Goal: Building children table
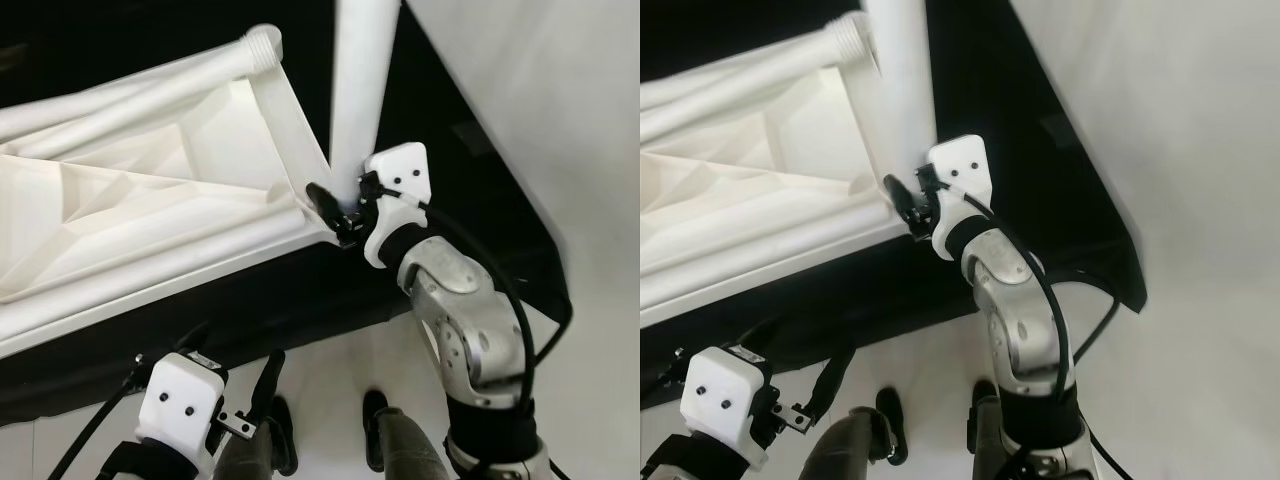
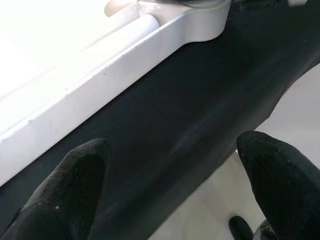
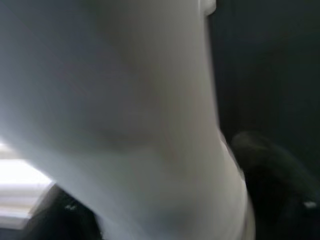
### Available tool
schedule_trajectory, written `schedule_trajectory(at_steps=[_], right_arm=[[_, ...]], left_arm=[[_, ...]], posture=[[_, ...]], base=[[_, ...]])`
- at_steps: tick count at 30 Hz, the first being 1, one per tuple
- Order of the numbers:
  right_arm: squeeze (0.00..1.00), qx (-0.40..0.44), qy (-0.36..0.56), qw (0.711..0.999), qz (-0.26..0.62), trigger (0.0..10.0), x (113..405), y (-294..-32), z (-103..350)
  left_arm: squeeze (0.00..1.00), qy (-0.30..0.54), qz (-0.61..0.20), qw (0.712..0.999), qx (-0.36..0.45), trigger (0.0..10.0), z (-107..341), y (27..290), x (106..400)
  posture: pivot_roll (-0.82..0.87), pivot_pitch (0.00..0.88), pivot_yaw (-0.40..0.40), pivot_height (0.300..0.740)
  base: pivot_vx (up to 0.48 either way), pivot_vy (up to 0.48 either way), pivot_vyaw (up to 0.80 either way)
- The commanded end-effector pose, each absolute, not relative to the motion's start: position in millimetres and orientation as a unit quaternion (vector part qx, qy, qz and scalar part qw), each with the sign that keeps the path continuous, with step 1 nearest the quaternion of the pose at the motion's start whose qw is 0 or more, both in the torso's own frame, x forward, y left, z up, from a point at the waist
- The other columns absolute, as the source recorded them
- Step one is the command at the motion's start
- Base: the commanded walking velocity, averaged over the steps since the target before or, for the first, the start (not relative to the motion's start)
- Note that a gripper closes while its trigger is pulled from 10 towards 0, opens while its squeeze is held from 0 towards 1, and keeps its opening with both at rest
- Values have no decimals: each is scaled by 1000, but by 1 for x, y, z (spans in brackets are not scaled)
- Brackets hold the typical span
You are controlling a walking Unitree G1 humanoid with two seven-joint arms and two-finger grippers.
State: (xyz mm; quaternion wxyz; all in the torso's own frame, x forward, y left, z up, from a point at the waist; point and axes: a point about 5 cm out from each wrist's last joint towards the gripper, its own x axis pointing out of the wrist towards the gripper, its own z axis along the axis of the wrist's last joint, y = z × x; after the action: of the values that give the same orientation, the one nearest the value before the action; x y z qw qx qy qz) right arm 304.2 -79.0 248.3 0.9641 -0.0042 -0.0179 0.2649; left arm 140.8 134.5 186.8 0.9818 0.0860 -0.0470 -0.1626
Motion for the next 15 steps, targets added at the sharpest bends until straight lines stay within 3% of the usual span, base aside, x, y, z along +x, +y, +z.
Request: schedule_trajectory(at_steps=[1, 3, 4, 6, 14, 15], right_arm=[[1000, -1, -60, 930, 361, 10000, 302, -77, 266], [1000, -3, -72, 918, 389, 10000, 300, -76, 271], [0, -17, -84, 900, 427, 10000, 299, -76, 278], [0, -49, -95, 873, 476, 10000, 300, -78, 283], [0, -108, -112, 820, 551, 10000, 314, -89, 295], [0, -111, -115, 801, 577, 10000, 317, -90, 300]], left_arm=[[0, -34, -155, 983, 89, 10000, 181, 136, 140], [0, -34, -155, 983, 89, 10000, 181, 136, 140], [0, -35, -155, 983, 89, 10000, 181, 136, 141], [0, -36, -155, 983, 90, 10000, 180, 136, 142], [0, -39, -155, 983, 91, 10000, 179, 136, 146], [0, -40, -155, 983, 92, 10000, 179, 136, 147]], posture=[[11, 460, 66, 740], [11, 460, 66, 740], [6, 458, 65, 740], [5, 454, 66, 740], [8, 446, 62, 740], [7, 443, 59, 740]], base=[[0, 0, 0], [0, 0, 0], [0, 0, 0], [0, 0, 0], [0, 0, 0], [0, 0, 0]])
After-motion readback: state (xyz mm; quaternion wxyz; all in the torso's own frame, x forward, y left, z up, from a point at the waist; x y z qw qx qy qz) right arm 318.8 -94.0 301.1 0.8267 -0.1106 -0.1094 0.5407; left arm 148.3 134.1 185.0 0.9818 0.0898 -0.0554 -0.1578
